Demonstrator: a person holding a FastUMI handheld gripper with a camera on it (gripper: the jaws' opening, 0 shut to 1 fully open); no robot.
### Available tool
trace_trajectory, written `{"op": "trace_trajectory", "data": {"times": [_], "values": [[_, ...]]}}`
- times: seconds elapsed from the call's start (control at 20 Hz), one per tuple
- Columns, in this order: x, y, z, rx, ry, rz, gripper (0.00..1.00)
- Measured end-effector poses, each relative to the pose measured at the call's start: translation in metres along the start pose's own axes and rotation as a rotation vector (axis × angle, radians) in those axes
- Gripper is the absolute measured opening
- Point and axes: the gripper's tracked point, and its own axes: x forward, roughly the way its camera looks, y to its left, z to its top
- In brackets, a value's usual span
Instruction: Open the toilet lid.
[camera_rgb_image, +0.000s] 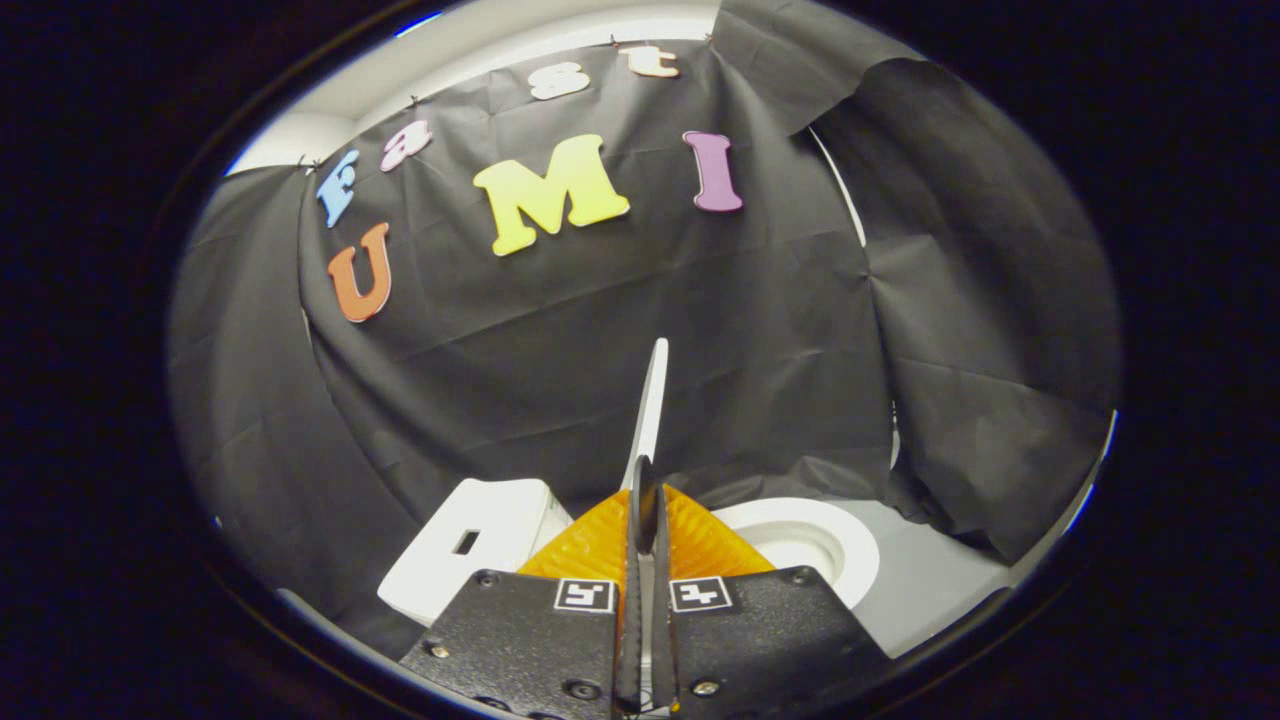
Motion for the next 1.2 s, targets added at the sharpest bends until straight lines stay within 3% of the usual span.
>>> {"op": "trace_trajectory", "data": {"times": [0.35,1.2], "values": [[0.003,0.039,-0.001,-0.048,-0.011,0.021,0.08],[0.004,0.155,-0.019,-0.308,-0.05,0.042,0.08]]}}
